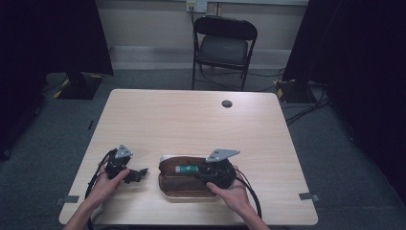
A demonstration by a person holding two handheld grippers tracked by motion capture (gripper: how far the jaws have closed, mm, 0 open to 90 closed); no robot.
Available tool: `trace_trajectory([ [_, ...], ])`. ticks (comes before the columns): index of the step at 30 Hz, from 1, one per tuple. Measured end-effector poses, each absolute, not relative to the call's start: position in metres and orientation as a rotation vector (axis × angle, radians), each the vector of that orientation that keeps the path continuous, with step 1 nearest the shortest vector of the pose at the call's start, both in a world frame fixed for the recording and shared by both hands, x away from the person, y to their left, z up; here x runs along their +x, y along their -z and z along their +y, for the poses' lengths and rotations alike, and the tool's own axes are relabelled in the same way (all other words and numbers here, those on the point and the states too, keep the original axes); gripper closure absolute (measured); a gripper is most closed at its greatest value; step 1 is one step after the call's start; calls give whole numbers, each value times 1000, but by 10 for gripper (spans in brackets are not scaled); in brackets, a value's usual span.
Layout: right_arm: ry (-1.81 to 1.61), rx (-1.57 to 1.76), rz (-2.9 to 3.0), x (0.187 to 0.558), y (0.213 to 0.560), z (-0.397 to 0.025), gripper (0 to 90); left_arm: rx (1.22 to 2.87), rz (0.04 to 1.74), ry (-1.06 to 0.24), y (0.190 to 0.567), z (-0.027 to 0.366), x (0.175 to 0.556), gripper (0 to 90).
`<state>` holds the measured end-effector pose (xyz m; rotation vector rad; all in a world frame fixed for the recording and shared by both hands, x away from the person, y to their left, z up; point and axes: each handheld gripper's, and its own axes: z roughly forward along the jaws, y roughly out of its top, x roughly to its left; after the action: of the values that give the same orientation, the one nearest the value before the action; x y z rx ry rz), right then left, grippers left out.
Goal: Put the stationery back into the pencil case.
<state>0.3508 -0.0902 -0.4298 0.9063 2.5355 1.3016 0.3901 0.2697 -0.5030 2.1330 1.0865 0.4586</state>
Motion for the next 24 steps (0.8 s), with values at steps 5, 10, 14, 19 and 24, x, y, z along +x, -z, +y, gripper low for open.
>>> trace_trajectory([
  [5, -1318, 917, 2508, 343, 425, -102, 674, 2133, 1086, -458, 503, 270, 390, 0],
  [10, -1332, 938, 2474, 335, 421, -120, 646, 2131, 1088, -458, 503, 270, 390, 0],
  [14, -1337, 962, 2450, 329, 419, -133, 632, 2133, 1086, -459, 503, 270, 390, 0],
  [19, -1327, 992, 2418, 324, 418, -150, 626, 2132, 1086, -458, 503, 270, 390, 0],
  [24, -1320, 1035, 2376, 322, 417, -166, 610, 2132, 1086, -458, 503, 270, 390, 0],
])
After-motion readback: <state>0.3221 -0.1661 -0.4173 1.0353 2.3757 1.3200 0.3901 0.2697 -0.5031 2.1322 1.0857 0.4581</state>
